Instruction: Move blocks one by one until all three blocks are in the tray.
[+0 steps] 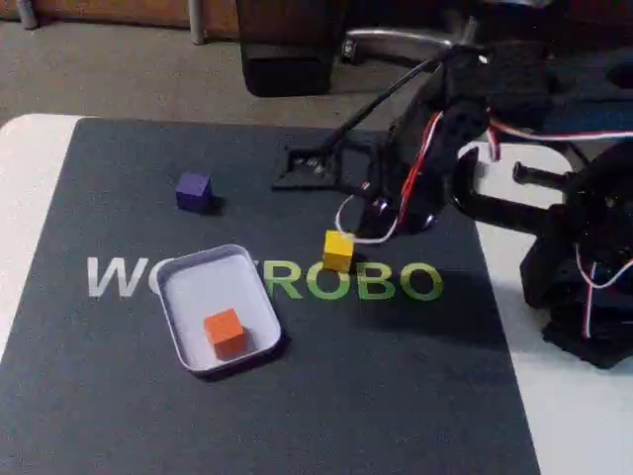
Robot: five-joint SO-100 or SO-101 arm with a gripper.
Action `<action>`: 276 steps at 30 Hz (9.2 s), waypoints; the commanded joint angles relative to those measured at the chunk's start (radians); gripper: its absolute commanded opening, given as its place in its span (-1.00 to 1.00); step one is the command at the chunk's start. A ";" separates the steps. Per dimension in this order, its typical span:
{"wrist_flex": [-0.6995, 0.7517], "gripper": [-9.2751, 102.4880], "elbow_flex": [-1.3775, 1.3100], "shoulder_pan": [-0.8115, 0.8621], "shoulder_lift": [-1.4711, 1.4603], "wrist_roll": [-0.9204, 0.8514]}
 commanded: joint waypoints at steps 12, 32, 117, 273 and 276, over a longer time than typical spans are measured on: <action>-0.025 -0.92 -0.221 0.032 -0.206 0.112; -0.025 -0.73 -0.025 0.089 -0.023 -0.061; -0.541 -0.96 -0.342 -0.080 -0.318 0.344; 0.430 -0.49 -1.413 0.000 -0.842 -0.017; 0.437 -0.48 -1.413 0.003 -0.839 -0.026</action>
